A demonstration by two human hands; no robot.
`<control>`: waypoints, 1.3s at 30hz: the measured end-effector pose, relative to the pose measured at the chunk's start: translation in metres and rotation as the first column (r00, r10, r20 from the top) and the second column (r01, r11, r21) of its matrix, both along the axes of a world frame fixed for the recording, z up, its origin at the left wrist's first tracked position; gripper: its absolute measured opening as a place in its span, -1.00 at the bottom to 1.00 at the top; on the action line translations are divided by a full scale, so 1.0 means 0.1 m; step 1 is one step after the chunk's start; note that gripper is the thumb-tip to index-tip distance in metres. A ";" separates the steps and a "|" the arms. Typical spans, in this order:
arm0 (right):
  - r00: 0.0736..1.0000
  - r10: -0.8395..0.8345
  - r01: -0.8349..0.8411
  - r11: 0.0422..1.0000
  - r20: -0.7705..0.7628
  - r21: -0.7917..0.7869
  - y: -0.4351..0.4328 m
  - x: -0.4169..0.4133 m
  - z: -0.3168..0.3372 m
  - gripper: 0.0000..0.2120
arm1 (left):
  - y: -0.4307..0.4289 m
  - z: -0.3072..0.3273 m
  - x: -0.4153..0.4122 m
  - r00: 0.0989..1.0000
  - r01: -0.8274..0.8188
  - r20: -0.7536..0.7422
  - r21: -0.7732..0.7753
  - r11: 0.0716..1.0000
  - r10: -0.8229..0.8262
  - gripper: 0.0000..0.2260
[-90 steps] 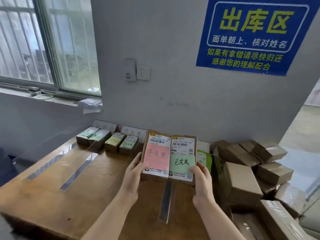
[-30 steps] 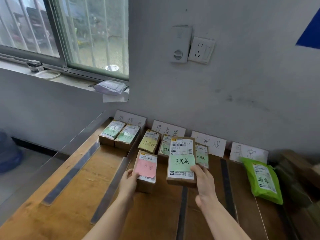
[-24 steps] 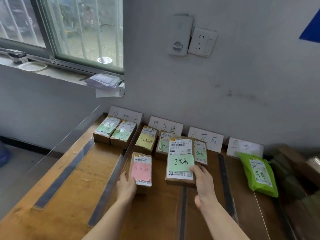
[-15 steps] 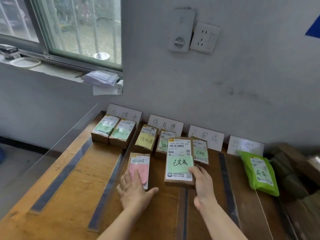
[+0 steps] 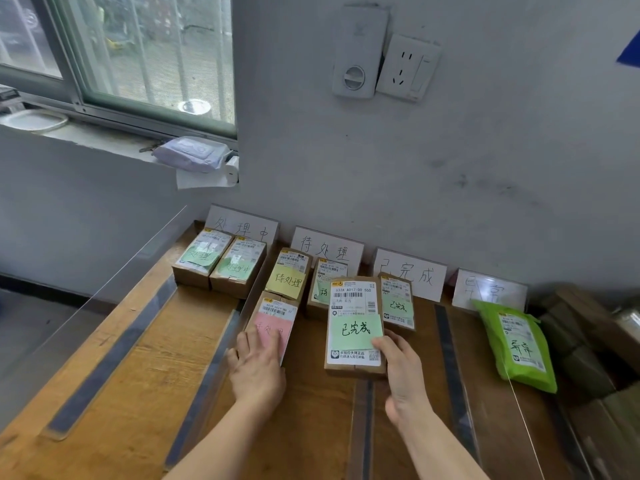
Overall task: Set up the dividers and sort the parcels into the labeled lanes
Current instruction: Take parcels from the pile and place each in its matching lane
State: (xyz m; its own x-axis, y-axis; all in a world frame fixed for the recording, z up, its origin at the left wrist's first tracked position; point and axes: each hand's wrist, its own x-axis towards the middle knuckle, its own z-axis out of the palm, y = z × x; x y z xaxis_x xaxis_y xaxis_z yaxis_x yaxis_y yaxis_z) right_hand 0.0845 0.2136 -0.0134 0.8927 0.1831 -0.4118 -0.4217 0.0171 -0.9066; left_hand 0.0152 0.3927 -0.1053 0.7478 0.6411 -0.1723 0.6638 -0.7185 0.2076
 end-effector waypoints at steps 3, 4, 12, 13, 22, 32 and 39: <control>1.000 -0.014 0.015 1.000 0.011 -0.006 -0.04 0.03 -0.01 -0.65 | -0.01 0.00 0.01 1.000 -0.003 -0.011 0.008 1.000 0.003 -0.34; 1.000 -0.021 0.021 1.000 0.015 -0.006 -0.06 0.04 -0.02 -0.65 | -0.01 0.02 0.02 1.000 -0.006 -0.018 0.002 1.000 0.006 -0.34; 0.991 -0.132 0.132 0.991 0.031 0.007 -0.39 0.17 -0.06 -0.73 | -0.33 0.54 0.27 0.966 0.110 0.244 -0.084 0.990 -0.087 -0.46; 0.988 -0.155 0.155 0.988 0.027 0.005 -0.44 0.18 -0.07 -0.75 | -0.43 0.64 0.34 0.939 0.149 0.327 -0.103 0.983 -0.108 -0.49; 0.928 -0.369 0.370 0.929 -0.045 0.023 -0.98 0.58 -0.22 -0.77 | -1.57 0.91 0.79 0.832 0.475 0.495 -0.404 0.782 -0.249 -0.47; 0.954 -0.248 0.249 0.968 -0.167 -0.014 -1.29 1.26 -0.38 -0.69 | -2.01 0.62 1.49 0.895 0.349 0.429 -0.499 0.793 -0.123 -0.49; 0.942 -0.293 0.292 0.956 -0.165 -0.033 -1.19 1.60 -0.62 -0.57 | -1.89 0.37 1.84 0.919 0.377 0.183 -0.148 0.914 -0.349 -0.47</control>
